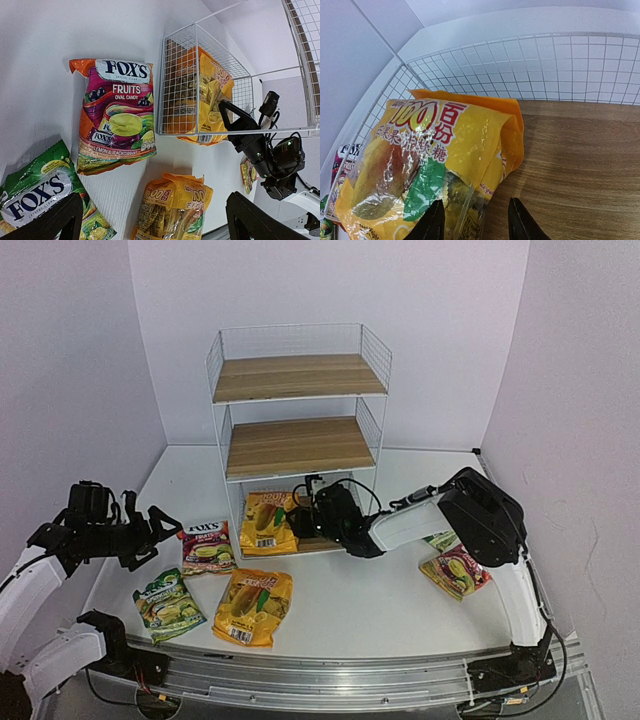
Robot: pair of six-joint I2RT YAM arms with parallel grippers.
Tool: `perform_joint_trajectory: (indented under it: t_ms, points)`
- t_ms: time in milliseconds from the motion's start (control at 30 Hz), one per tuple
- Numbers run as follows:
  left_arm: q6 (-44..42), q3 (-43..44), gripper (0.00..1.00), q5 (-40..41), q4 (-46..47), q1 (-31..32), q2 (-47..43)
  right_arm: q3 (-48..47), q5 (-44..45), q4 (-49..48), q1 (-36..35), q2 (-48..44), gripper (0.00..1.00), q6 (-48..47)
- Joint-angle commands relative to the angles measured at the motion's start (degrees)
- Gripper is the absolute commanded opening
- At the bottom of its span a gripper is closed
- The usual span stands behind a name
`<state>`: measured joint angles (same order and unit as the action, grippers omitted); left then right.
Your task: Place and organize the candy bags onto the shelf
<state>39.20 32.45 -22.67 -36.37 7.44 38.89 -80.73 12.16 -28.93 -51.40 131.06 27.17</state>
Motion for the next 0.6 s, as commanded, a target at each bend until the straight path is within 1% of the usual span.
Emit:
perform_joint_trajectory:
  t_ms: [0,233,333,433,567]
  points:
    - [-0.94,-0.23,1.00,-1.98,2.07,-0.07,-0.33,1.58,-1.23,-1.18,-0.80,-4.55,0.42,2.81]
    - [-1.66,-0.40,1.00,-2.97,2.70,-0.11,-0.20,2.06,-4.95,-3.45,-0.85,-5.98,0.45,6.53]
    - [-1.79,-0.37,1.00,-3.27,2.70,-0.07,-0.10,3.22,-4.48,-4.70,-0.88,-6.54,0.47,8.79]
    - [-1.85,-0.44,1.00,-3.60,2.69,-0.08,-0.36,5.41,-3.48,-6.39,-0.89,-7.57,0.52,10.32]
    - [-1.87,-0.45,1.00,-3.88,2.70,-0.08,-0.49,7.31,-4.33,-9.00,-0.87,-9.06,0.55,11.70]
